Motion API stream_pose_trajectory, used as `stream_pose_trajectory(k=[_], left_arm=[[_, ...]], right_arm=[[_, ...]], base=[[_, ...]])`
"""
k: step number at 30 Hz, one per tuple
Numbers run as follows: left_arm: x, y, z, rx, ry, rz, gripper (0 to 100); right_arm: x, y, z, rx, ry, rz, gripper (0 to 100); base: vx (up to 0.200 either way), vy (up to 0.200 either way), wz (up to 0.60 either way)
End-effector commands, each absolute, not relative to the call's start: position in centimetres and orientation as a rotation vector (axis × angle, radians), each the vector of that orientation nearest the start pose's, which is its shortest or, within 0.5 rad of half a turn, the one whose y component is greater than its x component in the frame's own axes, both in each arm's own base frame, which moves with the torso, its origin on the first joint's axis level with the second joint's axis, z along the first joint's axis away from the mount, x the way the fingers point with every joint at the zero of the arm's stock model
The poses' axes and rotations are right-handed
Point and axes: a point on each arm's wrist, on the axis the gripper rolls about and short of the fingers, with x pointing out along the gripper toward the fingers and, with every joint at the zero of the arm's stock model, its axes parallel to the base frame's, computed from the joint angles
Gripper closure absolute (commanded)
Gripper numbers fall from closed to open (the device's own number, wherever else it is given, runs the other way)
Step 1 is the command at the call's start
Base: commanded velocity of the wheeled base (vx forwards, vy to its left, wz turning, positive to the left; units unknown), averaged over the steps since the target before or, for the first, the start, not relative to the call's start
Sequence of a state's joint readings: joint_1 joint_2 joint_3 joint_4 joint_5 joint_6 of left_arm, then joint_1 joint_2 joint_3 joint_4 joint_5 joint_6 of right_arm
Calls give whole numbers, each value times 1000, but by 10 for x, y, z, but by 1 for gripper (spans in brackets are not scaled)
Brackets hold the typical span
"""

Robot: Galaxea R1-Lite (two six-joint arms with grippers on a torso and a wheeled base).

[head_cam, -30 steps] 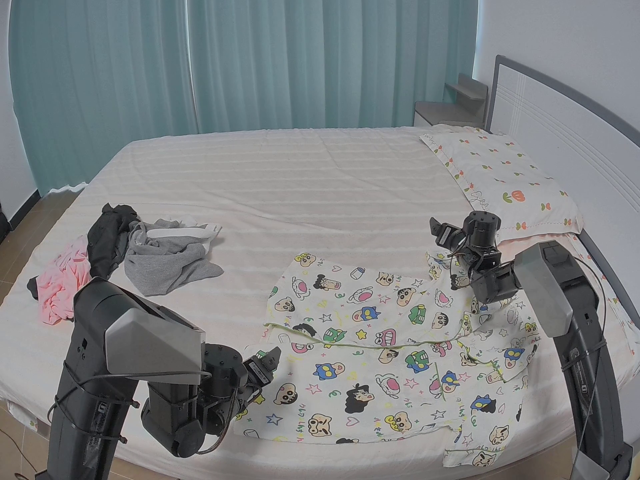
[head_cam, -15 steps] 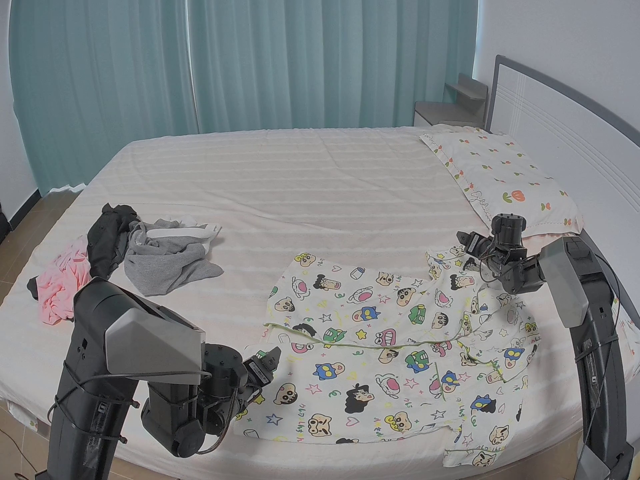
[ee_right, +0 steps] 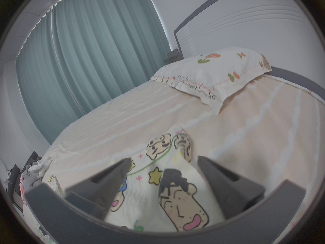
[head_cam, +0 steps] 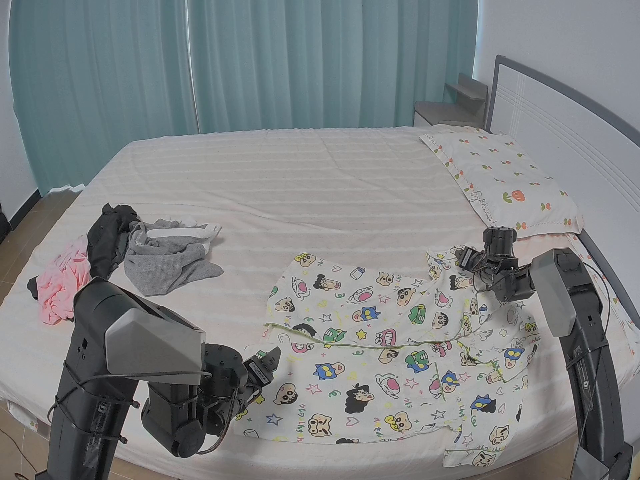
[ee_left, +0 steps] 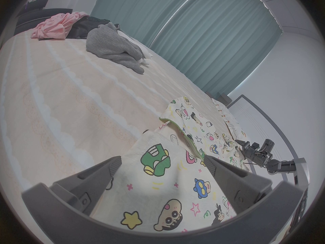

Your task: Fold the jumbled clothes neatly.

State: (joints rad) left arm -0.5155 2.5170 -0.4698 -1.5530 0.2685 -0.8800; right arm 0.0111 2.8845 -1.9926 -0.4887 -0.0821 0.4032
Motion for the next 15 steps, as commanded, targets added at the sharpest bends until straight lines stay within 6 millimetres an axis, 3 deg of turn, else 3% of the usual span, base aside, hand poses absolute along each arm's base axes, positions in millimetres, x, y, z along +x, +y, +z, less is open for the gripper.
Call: stream_pose_trajectory(k=[1,7,10,15], left_arm=[[282,-153,-62,-678,514,-31,0],[282,-153,-62,-678,514,-31,0],[282,-153,-62,-678,515,-30,0],[282,-153,-62,-678,514,-31,0]], right_arm=[[552,-1,-65,380,397,-168,100],[550,-7,-83,367,410,-234,100],[546,-8,-107,361,442,-292,100],[541,-13,-128,377,464,-354,100]], base=[[0,0,0],[0,0,0],[0,0,0],[0,0,0]])
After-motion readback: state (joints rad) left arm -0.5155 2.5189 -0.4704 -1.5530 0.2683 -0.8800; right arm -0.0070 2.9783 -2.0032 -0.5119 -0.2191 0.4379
